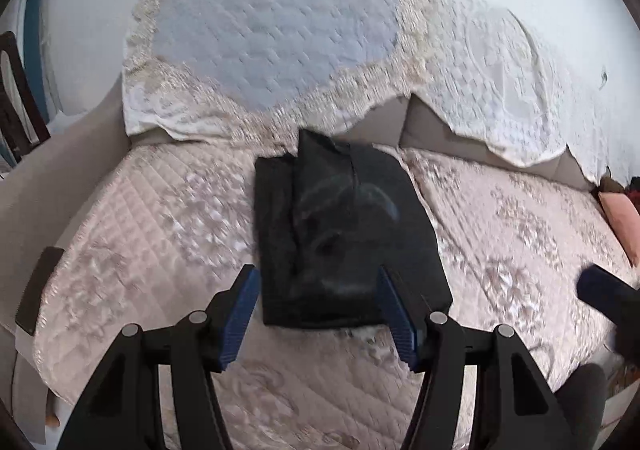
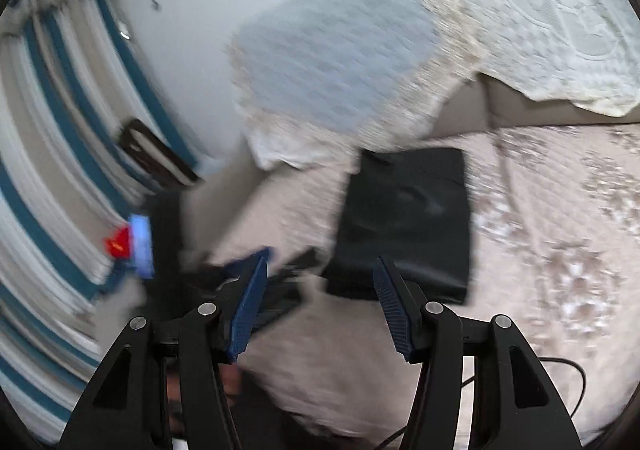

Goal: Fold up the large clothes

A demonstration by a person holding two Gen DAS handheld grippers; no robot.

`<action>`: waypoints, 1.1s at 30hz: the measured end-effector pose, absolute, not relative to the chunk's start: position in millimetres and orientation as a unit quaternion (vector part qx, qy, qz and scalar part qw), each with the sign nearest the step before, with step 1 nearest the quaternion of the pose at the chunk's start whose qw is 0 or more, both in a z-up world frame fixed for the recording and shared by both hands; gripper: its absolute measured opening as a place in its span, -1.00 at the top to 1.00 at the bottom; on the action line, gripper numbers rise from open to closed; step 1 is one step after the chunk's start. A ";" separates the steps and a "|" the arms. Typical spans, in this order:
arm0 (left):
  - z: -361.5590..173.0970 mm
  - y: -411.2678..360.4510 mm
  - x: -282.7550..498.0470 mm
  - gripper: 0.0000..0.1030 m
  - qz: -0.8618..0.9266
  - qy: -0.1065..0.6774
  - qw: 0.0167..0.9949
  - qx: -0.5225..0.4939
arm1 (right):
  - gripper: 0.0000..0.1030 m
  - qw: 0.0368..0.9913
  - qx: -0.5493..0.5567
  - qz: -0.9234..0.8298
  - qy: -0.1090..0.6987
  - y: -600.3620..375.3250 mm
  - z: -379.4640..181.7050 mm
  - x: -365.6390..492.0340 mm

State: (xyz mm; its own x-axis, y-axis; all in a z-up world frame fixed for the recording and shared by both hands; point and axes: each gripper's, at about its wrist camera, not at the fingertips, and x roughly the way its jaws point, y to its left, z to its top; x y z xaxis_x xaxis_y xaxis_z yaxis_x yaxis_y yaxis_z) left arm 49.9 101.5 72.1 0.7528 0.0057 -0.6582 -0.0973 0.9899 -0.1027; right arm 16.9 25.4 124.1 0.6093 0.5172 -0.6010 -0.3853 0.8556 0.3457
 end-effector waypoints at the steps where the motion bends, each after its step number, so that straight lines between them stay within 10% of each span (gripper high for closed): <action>1: 74.9 103.4 50.7 -0.23 0.030 0.348 0.935 -0.064 | -0.17 0.892 0.091 0.268 0.352 31.8 128.9 12.8; 12: 61.1 108.7 113.4 -0.26 0.016 0.364 0.929 -0.064 | -0.16 0.909 0.035 0.108 0.402 -29.3 47.7 105.8; 18: 60.7 112.0 176.7 -0.24 0.006 0.367 0.928 -0.071 | 0.56 0.886 0.040 0.100 0.452 -36.3 12.0 149.1; 25: 32.8 118.7 273.9 0.85 0.012 0.402 0.913 -0.070 | 0.57 0.877 0.053 0.104 0.466 -28.6 -6.1 183.7; 33: -47.8 147.7 298.7 0.99 0.060 0.467 0.879 -0.070 | 0.56 0.870 0.036 0.118 0.478 -15.3 -30.4 211.0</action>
